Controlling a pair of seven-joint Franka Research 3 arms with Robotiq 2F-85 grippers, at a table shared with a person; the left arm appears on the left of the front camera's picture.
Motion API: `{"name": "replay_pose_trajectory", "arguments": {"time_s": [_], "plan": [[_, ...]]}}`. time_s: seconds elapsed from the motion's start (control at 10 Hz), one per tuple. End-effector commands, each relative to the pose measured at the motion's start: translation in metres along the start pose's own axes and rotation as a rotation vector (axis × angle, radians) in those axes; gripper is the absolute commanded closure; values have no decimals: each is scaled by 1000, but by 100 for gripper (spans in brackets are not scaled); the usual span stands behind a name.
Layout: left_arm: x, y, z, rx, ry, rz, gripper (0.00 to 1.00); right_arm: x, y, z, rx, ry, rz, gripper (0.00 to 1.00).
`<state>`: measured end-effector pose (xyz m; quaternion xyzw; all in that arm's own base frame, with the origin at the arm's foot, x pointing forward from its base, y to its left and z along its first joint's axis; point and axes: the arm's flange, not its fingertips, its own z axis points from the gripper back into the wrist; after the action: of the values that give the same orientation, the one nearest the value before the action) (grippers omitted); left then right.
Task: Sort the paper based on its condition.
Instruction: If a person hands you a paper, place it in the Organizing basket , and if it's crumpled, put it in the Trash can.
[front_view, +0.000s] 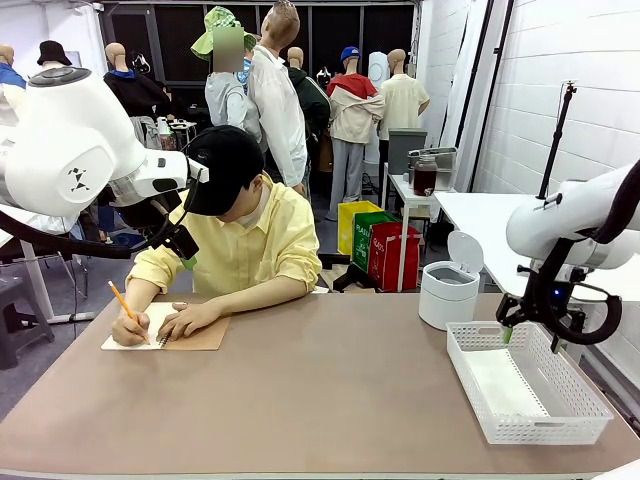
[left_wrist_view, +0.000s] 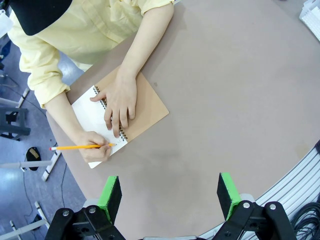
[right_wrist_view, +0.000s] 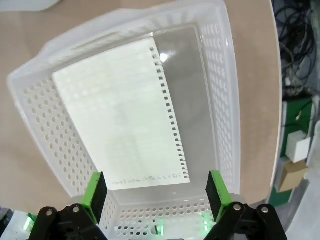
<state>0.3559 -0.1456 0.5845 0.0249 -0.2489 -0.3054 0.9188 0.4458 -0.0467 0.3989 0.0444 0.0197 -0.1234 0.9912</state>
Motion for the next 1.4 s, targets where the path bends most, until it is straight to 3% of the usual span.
{"name": "replay_pose_trajectory", "arguments": {"time_s": [0.0, 0.2, 0.4, 0.8, 1.1, 1.2, 1.3], "plan": [[0, 1, 1, 0, -5, 2, 0, -14, 17, 34, -45, -114, 92, 0], [0, 1, 1, 0, -5, 2, 0, -24, 47, 67, -105, -177, 224, 0], [0, 1, 1, 0, -5, 2, 0, -42, 78, 89, -126, -251, 449, 0], [0, 1, 1, 0, -5, 2, 0, -82, 119, 107, 20, -344, 789, 0], [0, 1, 1, 0, -5, 2, 0, -91, 126, 110, 84, -405, 815, 0], [0, 1, 1, 0, -5, 2, 0, -90, 138, 117, 8, -360, 813, 0], [0, 1, 1, 0, -5, 2, 0, -90, 138, 117, 8, -360, 813, 0]]}}
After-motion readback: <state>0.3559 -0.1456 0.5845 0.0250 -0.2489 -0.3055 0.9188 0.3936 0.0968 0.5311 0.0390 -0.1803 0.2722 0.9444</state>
